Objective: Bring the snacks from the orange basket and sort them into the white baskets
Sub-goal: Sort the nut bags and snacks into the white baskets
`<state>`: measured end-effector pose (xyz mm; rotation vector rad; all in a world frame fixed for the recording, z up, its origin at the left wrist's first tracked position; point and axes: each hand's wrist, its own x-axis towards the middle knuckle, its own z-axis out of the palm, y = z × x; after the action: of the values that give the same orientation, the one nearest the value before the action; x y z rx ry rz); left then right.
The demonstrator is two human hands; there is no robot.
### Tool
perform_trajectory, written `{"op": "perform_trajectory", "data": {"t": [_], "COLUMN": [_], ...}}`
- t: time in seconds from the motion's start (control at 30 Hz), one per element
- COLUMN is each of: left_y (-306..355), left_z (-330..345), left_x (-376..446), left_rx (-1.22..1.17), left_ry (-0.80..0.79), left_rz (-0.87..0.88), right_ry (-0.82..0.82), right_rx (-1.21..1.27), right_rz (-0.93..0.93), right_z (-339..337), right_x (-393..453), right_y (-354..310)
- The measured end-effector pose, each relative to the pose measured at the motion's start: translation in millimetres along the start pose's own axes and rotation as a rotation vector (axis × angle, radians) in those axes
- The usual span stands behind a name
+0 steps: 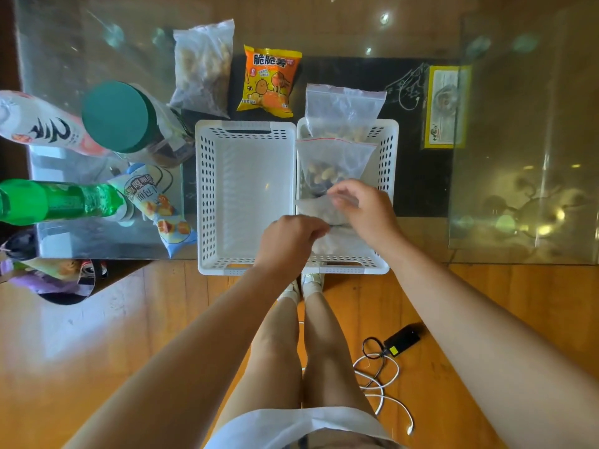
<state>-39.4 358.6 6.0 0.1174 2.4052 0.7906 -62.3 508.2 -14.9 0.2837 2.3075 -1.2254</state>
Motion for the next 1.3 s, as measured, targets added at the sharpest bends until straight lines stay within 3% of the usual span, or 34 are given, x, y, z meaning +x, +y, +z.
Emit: {"op": "perform_trajectory", "data": {"t": [0.1,0.2,0.3,0.4,0.47,0.63,0.8,0.9,1.07,1.3], "left_y": [2,5,7,7,5,-18,-59,-78,-97,-117], "left_z": [-7,-13,-18,-20,-21,-34,-47,-53,-52,-51], "left_x": [17,33,42,44,42,30,5,-7,-13,-3], "left_rx": [0.012,0.057,0.098,0.079,-0.006,-0.129,-0.108,-0.145,-0.266,-0.252], "left_ry": [0.057,0.02,-0.012,0.016,0.059,0.242,0.346,0.3,0.108,0.153], "left_rz": [-0.053,-0.049,-0.04,-0.053,-0.065,-0.131,-0.411,-0.58,-0.673,-0.694], "right_ry": [0.328,0.449,0.345,0.063,-0.017,-0.075,-0.081,-0.038,-0.002,-0.08], "right_rx": [-0.026,-0.144,-0.349,-0.56,-0.649,-0.762,-0.759,-0.762,-0.814,-0.837], "right_rz": [-0.148,-0.3,-0.378,-0.274,-0.205,-0.134,-0.169,-0.19,-0.148,-0.08], "right_z": [-5,-6,6,23,31,35,26,15,3,8], "right_x": [-18,-46,-62,-52,-35,-4,-5,8,56,90], "right_y": [-9,-10,-4,9,19,32,23,9,-9,-5]}}
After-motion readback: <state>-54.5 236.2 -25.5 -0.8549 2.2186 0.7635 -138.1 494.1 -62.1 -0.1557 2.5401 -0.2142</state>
